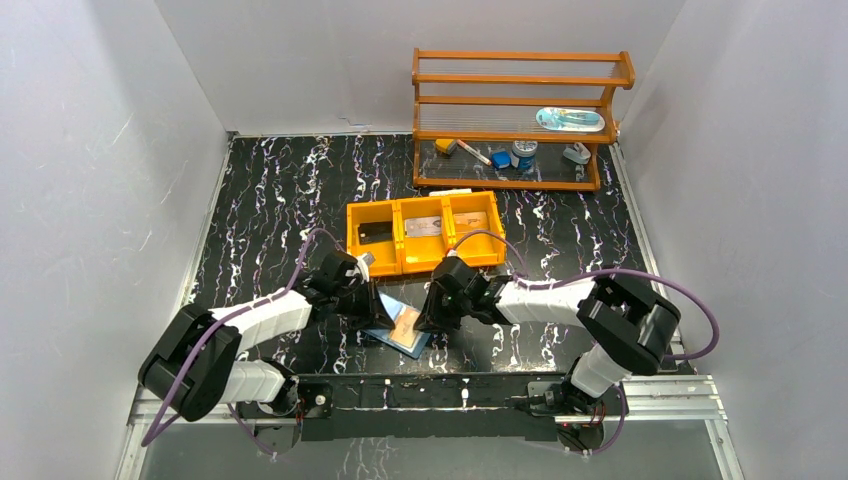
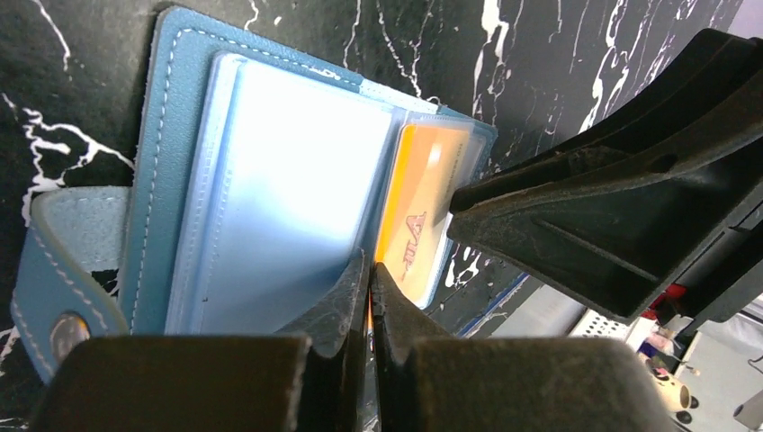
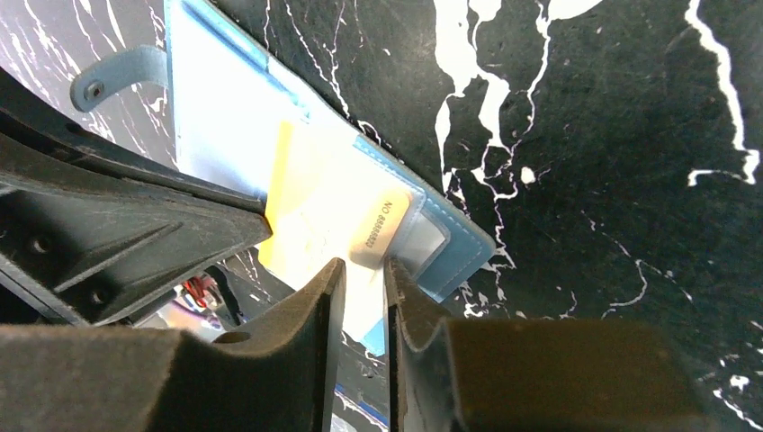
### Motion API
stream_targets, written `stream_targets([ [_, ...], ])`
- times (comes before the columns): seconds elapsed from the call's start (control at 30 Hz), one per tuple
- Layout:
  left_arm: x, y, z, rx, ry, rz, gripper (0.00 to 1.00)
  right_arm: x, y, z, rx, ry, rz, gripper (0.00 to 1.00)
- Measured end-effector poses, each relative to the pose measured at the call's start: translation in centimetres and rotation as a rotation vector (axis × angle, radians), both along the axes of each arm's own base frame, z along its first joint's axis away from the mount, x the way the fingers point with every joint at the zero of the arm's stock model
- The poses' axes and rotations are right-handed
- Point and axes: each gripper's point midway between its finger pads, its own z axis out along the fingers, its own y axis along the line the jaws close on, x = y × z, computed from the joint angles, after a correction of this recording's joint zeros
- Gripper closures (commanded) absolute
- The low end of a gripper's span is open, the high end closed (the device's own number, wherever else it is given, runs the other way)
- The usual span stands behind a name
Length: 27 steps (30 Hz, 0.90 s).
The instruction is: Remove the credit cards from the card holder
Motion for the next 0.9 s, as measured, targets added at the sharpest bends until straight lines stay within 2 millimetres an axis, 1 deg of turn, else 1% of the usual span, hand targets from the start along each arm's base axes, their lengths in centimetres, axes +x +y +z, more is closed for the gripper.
stream_targets([
  [0.07,0.2,-0.1,0.2,-0.002,-0.019,-0.008,1.00,0.0,-0.2,0.2,-0.025,-0.012,0.012,0.73],
  [0.17,0.4,-0.1,0.4,-0.003,-0.036,-0.020,1.00,0.4,-0.3,0.9,-0.050,-0.039,0.021,0.77],
  [0.27,0.6,-0.2,0.6,-0.005,-0.048,-0.029,1.00,1.1,0.0,1.9,-0.058,-0.071,0.025,0.81],
  [0.33,0.6,-0.3,0.6,-0.005,-0.053,-0.033,1.00,1.3,0.3,2.4,-0.055,-0.085,0.030,0.82],
  [0.43,0.6,-0.2,0.5,-0.003,-0.055,-0.039,1.00,1.3,0.5,2.5,-0.047,-0.090,0.044,0.84],
  [0.5,0.6,-0.2,0.5,-0.002,-0.056,-0.042,1.00,1.1,0.7,1.9,-0.049,-0.074,0.059,0.84],
  [0.53,0.6,-0.2,0.5,0.000,-0.057,-0.044,0.99,1.0,0.6,1.4,-0.060,-0.064,0.062,0.83],
  [0.63,0.4,0.0,0.4,0.007,-0.051,-0.047,0.87,0.5,0.5,0.0,-0.075,-0.021,0.062,0.78],
  [0.7,0.3,0.0,0.3,0.009,-0.049,-0.050,0.79,0.3,0.8,0.0,-0.042,-0.011,0.053,0.77],
  [0.8,0.2,0.0,0.4,0.005,-0.048,-0.056,0.75,0.0,1.0,0.0,0.000,0.006,0.039,0.76],
  [0.9,0.1,-0.2,0.4,-0.003,-0.042,-0.062,0.69,-0.3,1.2,0.0,0.030,0.021,0.027,0.75],
])
